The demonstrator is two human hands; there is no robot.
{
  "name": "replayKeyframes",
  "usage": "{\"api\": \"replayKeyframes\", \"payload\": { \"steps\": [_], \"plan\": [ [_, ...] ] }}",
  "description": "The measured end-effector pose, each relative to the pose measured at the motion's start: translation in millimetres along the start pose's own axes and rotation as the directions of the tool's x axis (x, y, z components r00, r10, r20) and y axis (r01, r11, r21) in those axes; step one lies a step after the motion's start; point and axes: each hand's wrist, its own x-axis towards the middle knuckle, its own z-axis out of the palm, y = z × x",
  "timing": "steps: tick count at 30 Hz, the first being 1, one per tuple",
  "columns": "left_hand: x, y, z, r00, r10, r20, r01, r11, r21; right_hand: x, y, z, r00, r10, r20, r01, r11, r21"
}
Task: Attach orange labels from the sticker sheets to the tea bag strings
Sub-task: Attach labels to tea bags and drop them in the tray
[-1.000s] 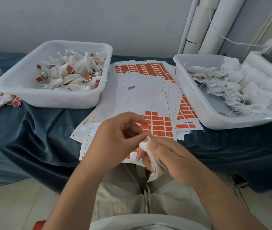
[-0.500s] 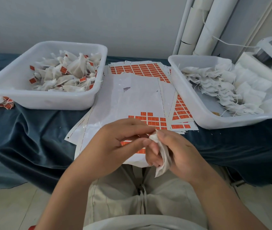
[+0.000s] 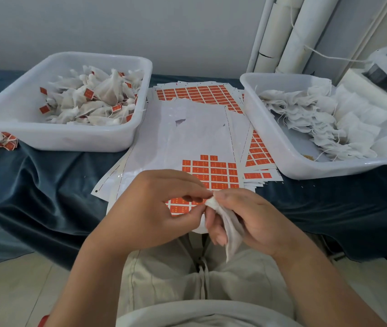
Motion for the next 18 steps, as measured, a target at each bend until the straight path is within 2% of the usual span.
{"api": "replayKeyframes", "payload": {
  "steps": [4, 9, 12, 16, 18],
  "plan": [
    [2.0, 0.4, 3.3, 1.0, 0.004, -0.013, -0.004, 0.998, 0.056, 1.5, 0.3, 3.4, 0.996, -0.002, -0.084, 0.002, 1.0, -0.009],
    [1.9, 0.2, 4.8, 0.986, -0.165, 0.022, 0.165, 0.986, 0.012, 2.7, -4.7, 7.3, 0.995, 0.018, -0.101, -0.014, 0.999, 0.042],
    [2.9, 0.8, 2.4, 0.96, -0.251, 0.123, 0.262, 0.962, -0.079, 1.0, -8.3, 7.1, 0.997, 0.053, -0.053, -0.049, 0.996, 0.068],
    [3.4, -1.9, 0.7, 0.919, -0.276, 0.281, 0.335, 0.923, -0.188, -0.3, -9.2, 6.8, 0.994, 0.106, 0.007, -0.107, 0.991, 0.084],
    [2.0, -4.7, 2.1, 0.909, -0.278, 0.31, 0.36, 0.898, -0.253, -0.3, -8.3, 6.5, 0.992, 0.124, 0.018, -0.125, 0.988, 0.091]
  ]
}}
